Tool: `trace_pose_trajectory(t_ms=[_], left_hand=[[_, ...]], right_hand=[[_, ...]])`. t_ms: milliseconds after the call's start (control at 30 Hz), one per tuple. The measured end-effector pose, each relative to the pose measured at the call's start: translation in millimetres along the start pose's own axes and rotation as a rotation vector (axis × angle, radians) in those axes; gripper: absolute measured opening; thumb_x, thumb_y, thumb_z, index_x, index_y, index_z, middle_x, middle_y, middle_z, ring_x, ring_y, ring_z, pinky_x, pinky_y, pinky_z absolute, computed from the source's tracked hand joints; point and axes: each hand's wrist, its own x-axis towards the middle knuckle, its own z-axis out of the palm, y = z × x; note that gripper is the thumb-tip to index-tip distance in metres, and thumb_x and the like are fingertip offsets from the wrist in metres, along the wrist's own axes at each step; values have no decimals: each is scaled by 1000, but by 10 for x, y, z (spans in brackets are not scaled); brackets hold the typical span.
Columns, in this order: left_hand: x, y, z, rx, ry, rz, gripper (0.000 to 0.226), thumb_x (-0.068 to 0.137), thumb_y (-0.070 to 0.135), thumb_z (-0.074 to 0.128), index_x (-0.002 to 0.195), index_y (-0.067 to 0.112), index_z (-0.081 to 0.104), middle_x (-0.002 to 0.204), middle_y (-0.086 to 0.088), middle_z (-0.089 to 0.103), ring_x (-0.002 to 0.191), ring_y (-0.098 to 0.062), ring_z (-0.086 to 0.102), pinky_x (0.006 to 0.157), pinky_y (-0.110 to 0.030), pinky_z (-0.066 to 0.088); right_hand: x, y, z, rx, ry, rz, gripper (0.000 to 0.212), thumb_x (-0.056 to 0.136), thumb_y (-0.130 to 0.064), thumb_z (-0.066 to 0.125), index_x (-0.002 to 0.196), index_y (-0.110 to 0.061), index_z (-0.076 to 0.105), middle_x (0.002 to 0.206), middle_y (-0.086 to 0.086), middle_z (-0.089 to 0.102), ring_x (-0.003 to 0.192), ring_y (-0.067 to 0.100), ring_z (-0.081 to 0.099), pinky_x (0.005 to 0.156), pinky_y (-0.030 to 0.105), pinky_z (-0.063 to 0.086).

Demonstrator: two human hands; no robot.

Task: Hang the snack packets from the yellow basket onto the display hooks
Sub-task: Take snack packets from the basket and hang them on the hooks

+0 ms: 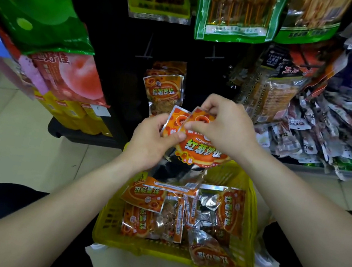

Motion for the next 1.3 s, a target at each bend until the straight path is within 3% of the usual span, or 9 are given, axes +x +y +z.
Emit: trace_pose_trajectory(t_ms=[200,300,433,500,567,767,1033,1200,1300], left_hand=[[91,-27,-109,-65,136,-62,7,94,23,69,101,26,72,97,6,77,90,-11,74,85,-44,60],[90,-53,-63,-56,161,-74,12,95,23,69,106,21,72,99,6,77,93,-9,73,87,-38,59],[82,-41,44,-73,153,-67,14,96,19,66,109,16,73,96,4,78,90,-9,73,81,-30,58],[81,-30,90,-77,141,-44,14,97,16,64,108,13,73,94,0,77,90,-13,74,81,-33,58],[74,-17,133,-93,115,-23,13,97,12,63,107,11,72,90,-3,77,85,-17,74,75,-33,59],[78,-19,183,-96,50,13,15,98,11,62,110,8,70,80,0,77,64,-7,70,61,-17,50],[150,-33,114,-171,76,-51,17,98,13,62,112,11,71,94,-4,78,86,-18,75,75,-28,60],[250,-133,-115,-144,247,-147,16,98,20,63,110,14,73,99,0,78,89,-16,75,81,-37,61],[292,-225,-280,-123,325,-174,13,98,23,63,108,19,72,98,4,77,90,-13,75,80,-34,61]], right_hand=[[6,70,-66,-98,191,-33,38,76,-39,79,100,-28,53,98,-11,52,90,12,56,69,32,47],[-20,105,-18,-50,56,18,12,84,-40,71,89,-31,65,79,-17,64,76,6,63,65,28,51],[-77,44,171,117,-89,78,32,93,-49,58,114,-30,73,98,-13,74,87,-3,65,74,14,49],[-78,-8,218,271,-107,114,27,91,-55,59,103,-37,74,83,-17,73,72,-8,65,64,9,48],[-62,-25,239,364,-122,147,19,87,-59,62,88,-42,72,74,-16,73,66,-2,68,63,25,58],[7,33,226,317,-160,139,16,86,-52,68,87,-36,71,72,-15,73,65,-2,68,61,30,59],[42,79,159,322,-214,123,31,99,-31,49,81,-15,68,67,5,68,69,25,68,69,51,58],[38,256,45,174,-85,76,30,99,-22,48,73,-10,56,49,-2,47,45,15,41,49,33,28],[54,370,-55,110,-116,78,18,96,-18,57,79,-16,61,71,4,66,69,21,61,62,35,42]])
